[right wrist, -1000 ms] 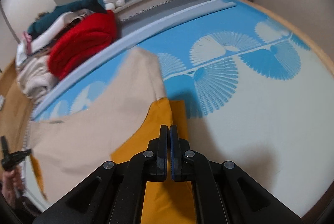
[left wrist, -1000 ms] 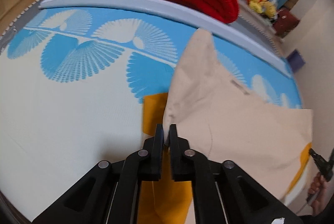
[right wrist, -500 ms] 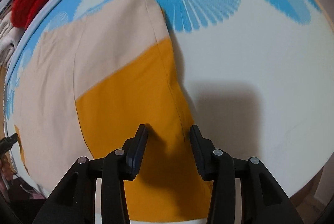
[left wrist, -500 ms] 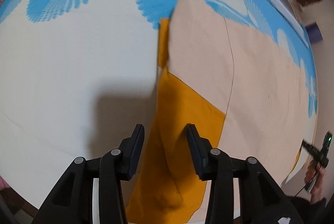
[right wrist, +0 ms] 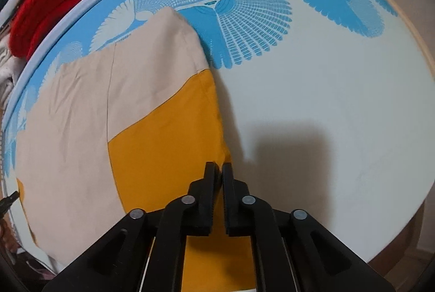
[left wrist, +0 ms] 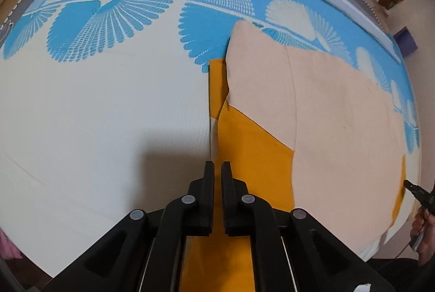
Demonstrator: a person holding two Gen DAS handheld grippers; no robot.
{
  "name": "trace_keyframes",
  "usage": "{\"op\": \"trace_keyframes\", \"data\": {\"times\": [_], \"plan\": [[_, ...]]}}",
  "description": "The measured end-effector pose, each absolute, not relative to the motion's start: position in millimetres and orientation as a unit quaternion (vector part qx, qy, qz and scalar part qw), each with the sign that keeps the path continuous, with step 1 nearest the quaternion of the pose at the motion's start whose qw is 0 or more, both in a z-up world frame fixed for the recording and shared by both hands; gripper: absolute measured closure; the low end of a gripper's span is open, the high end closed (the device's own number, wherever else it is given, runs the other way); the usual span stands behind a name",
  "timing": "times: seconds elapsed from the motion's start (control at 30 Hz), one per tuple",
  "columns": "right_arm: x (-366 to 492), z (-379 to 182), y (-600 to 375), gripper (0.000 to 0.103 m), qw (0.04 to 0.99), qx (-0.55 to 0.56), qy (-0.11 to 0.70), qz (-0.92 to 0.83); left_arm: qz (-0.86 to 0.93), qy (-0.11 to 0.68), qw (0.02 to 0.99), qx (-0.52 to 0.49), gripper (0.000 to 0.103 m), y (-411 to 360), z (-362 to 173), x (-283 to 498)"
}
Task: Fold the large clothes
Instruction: 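Lift and fold the held jacket bundle over with both tools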
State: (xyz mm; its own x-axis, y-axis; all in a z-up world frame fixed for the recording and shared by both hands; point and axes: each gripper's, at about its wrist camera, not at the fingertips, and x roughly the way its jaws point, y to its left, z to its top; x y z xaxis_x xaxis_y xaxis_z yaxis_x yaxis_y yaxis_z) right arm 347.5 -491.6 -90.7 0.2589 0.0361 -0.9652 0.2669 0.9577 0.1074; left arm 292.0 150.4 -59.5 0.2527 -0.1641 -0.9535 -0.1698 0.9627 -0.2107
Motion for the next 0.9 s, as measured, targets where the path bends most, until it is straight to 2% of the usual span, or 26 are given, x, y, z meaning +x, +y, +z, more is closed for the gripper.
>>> {"op": "trace_keyframes", "data": {"times": [0.13,0.2,0.3,0.37,0.47,0.63,0.77,0.9], "plan": [[338,-67,-489,0.091,0.812,0.074,0.574,-0.071,-0.104,0.600,0.784,-0.124,0.097,136,-41,273],[330,-57,-481,0.091,0.826,0.057,0.560,-0.025,-0.161,0.619,0.763,-0.093,0.092,116,-49,264],[315,-72,-459,0.091,0.802,0.028,0.592,0.078,-0.177,0.683,0.708,0.043,0.088,81,-97,239],[304,-98,-447,0.091,0.771,-0.037,0.630,0.091,-0.152,0.711,0.679,0.103,0.088,78,-127,229],[287,-140,-443,0.091,0.718,-0.121,0.681,0.076,-0.145,0.713,0.681,0.080,0.088,85,-127,229],[281,-136,-457,0.093,0.717,-0.097,0.687,0.071,-0.117,0.722,0.674,0.102,0.088,90,-134,220],[272,-142,-461,0.093,0.699,-0.133,0.701,0.055,-0.093,0.727,0.671,0.110,0.088,93,-135,216],[271,-114,-455,0.093,0.734,-0.149,0.662,0.029,-0.077,0.709,0.685,0.147,0.089,78,-118,210]]}}
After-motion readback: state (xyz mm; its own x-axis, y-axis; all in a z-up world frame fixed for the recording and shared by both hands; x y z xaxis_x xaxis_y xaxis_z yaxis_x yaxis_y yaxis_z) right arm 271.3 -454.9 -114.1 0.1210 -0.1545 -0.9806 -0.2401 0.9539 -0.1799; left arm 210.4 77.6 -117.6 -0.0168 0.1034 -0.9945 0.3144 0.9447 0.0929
